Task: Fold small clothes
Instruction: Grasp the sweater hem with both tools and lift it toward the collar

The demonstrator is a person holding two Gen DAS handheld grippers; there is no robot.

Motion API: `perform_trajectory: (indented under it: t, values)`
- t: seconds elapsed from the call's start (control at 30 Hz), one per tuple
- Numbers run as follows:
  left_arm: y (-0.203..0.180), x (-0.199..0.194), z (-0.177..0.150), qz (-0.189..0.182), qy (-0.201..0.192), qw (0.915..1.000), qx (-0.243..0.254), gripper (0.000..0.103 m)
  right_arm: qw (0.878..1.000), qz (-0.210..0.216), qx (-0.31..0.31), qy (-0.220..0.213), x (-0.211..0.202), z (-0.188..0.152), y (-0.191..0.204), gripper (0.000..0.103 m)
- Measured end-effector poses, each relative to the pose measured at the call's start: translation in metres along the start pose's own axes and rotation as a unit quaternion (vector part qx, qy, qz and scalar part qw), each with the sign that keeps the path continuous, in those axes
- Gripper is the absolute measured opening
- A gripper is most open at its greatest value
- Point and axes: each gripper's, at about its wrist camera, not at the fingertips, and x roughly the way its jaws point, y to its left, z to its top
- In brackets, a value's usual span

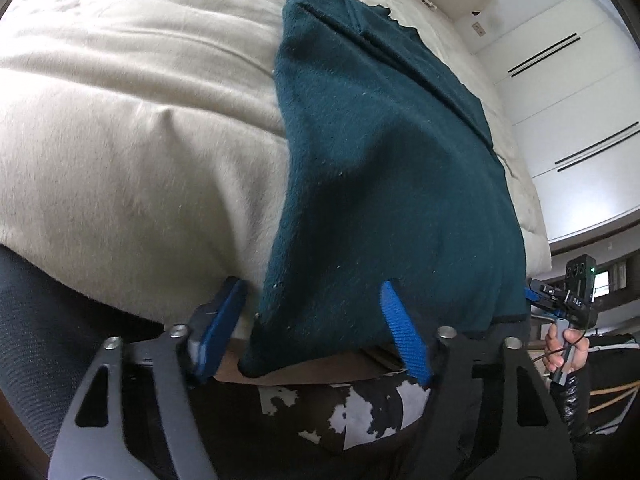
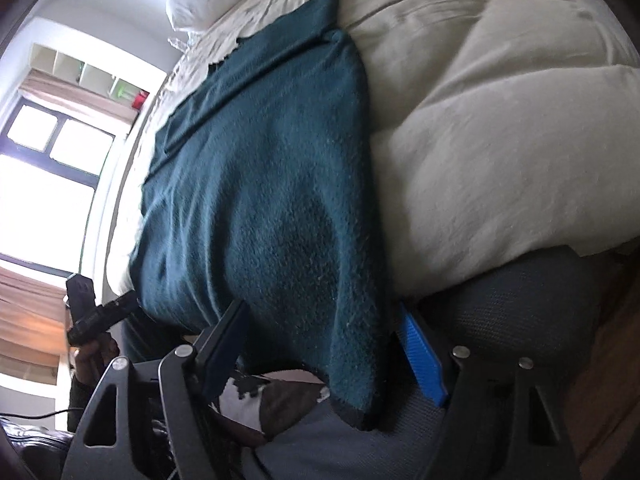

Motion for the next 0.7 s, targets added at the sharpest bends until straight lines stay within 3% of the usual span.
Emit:
perform_trajectory:
  t: [0.13,0.43,0.53,0.7]
  values:
    - [0.001,0.005,-0.008,0.023,0.012,0.9996,0.010,0.037,1.000,-0.021,-0.004,0.015,0.006,0.004,0.003,0.071]
    - [-0.010,0.022,-0.003,0.045,0.034,0.9980,0.030,0.038,0.996,-0.062,-0.024,0.066,0.019,0.005,0.010,0.060]
    - [-0.014,0.025,-0.006,0.047,0.043,0.9971,0.042,0.036,0.994,-0.071,-0.030,0.077,0.025,0.005,0.012,0.051]
    - [-0.023,0.032,-0.013,0.056,0.062,0.9940,0.071,0.009,0.994,-0.068,-0.028,0.086,0.027,0.003,0.009,0.030]
